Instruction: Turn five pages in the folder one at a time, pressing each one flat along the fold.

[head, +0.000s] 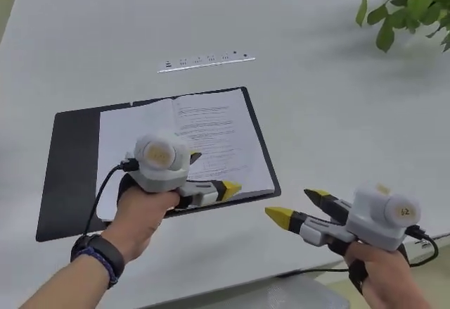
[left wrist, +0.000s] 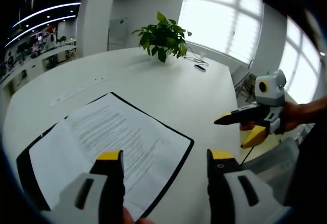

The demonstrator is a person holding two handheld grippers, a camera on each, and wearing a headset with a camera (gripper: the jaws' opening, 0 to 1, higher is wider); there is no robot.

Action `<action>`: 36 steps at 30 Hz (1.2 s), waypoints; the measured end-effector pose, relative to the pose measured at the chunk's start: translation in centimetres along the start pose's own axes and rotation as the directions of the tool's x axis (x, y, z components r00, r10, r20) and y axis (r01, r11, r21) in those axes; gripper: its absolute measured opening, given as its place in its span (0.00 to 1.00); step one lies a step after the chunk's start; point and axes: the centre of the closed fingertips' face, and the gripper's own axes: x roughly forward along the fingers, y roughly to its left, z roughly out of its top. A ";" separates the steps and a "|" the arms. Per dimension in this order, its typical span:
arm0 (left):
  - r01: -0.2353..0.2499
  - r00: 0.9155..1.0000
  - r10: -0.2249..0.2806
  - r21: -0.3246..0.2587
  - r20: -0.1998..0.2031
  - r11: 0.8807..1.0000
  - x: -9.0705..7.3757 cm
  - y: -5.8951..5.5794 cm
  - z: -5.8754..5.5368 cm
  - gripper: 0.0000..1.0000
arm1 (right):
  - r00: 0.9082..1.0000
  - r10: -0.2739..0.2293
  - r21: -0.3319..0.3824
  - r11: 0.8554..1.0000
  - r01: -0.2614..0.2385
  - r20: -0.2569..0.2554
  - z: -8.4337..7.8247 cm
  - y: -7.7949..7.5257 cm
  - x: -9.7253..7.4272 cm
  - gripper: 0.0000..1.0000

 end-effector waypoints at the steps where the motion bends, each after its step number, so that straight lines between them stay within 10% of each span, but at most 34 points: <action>1: 0.002 1.000 -0.002 0.003 -0.005 1.000 0.4 -0.1 0.0 0.66 | 1.000 -0.002 0.002 1.000 0.002 -0.001 0.0 -0.1 0.0 0.73; 19: -0.047 0.996 0.045 -0.022 -0.073 0.999 6.9 0.7 -1.8 0.65 | 0.999 0.016 0.014 1.000 -0.015 -0.034 -0.4 -0.4 0.2 0.74; 36: -0.096 0.984 0.111 0.106 -0.138 0.990 8.9 1.2 -3.7 0.66 | 1.000 0.003 0.077 0.997 -0.002 -0.010 -0.2 -1.4 -0.1 0.72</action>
